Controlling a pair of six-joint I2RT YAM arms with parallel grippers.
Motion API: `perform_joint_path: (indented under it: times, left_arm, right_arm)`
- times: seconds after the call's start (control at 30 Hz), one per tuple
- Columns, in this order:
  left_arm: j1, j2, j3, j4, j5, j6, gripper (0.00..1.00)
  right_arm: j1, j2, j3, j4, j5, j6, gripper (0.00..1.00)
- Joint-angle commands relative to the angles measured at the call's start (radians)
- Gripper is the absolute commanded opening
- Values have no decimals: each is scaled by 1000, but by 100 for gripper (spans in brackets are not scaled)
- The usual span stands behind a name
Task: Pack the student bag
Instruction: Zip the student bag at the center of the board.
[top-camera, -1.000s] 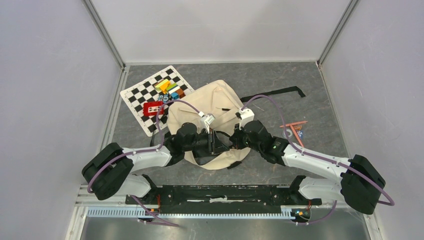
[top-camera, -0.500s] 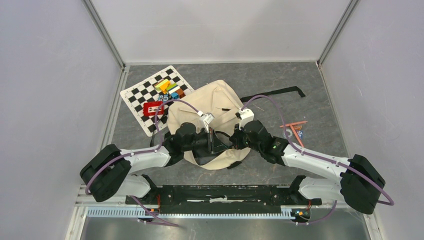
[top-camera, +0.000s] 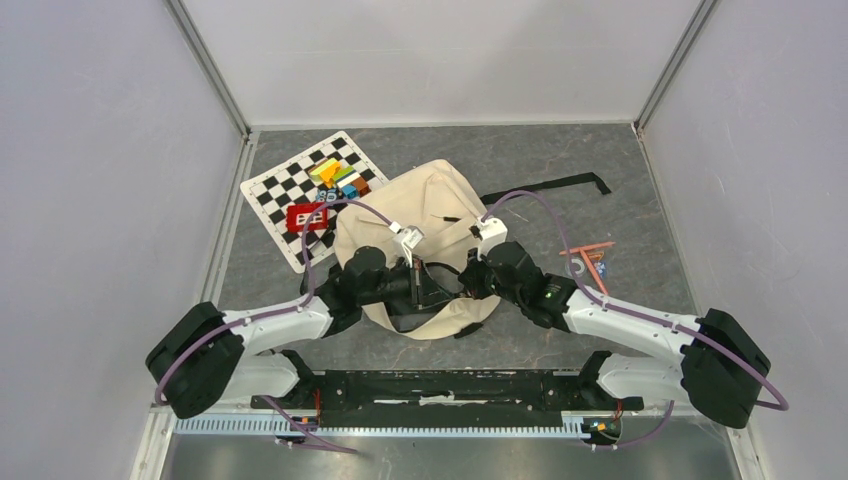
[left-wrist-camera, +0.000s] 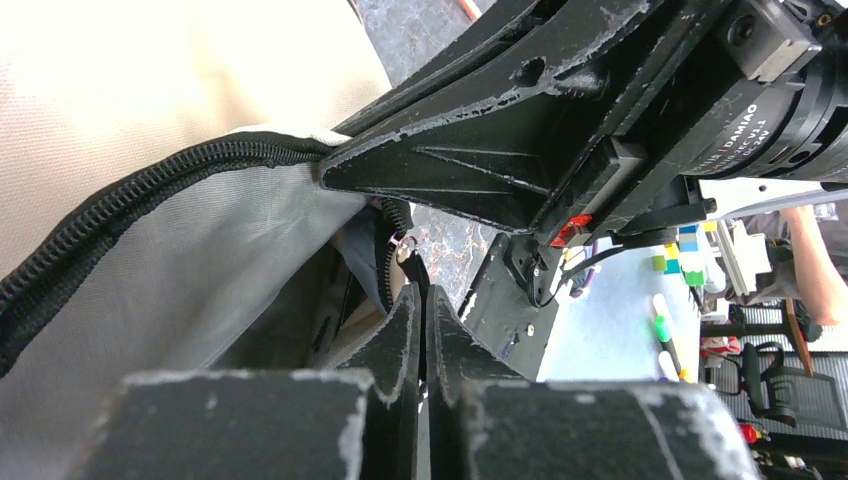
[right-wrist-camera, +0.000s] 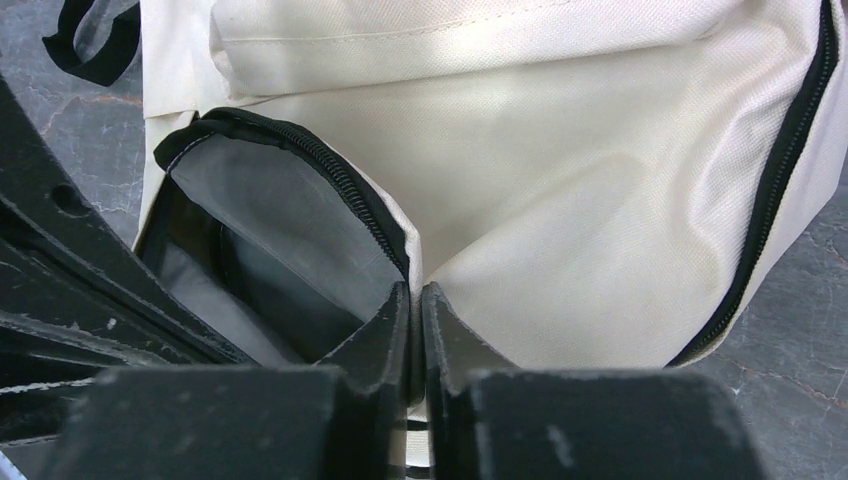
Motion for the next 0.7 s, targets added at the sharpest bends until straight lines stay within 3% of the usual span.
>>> perform_joint_path:
  times: [0.0, 0.13, 0.27, 0.47, 0.67]
  left_arm:
    - [4, -70, 38, -113, -4, 40, 2]
    - [4, -96, 52, -196, 15, 39, 2]
    - [4, -116, 48, -231, 37, 32, 2]
    - [4, -117, 43, -216, 56, 19, 2]
    - [4, -113, 48, -210, 65, 16, 2]
  right_arm:
    - [-2, -27, 40, -41, 57, -66, 16]
    - [-1, -113, 63, -123, 115, -105, 57]
    - [-3, -204, 60, -231, 189, -32, 84]
    - [-5, -249, -31, -273, 254, 177, 88]
    - [-6, -316, -169, -99, 192, 358, 85]
